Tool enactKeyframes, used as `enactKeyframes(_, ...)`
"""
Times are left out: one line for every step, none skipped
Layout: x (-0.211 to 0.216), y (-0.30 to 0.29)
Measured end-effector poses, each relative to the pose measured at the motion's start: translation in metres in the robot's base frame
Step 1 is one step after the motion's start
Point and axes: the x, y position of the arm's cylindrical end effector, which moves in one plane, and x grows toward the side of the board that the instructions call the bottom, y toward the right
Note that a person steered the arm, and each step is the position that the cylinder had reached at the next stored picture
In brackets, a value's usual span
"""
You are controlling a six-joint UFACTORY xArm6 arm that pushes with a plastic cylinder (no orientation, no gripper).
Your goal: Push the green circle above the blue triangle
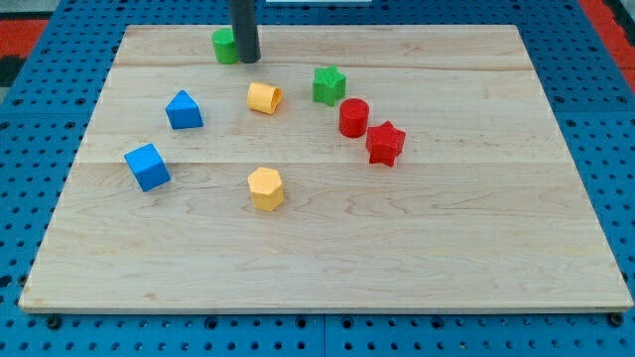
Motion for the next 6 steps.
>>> enactKeyframes(-0.014,0.023)
enactKeyframes(-0.032,0.023)
enactKeyframes(-0.033,-0.011)
enactKeyframes(0.024,-0.055)
enactKeyframes(0.02,0.012)
enactKeyframes(0.04,0.067)
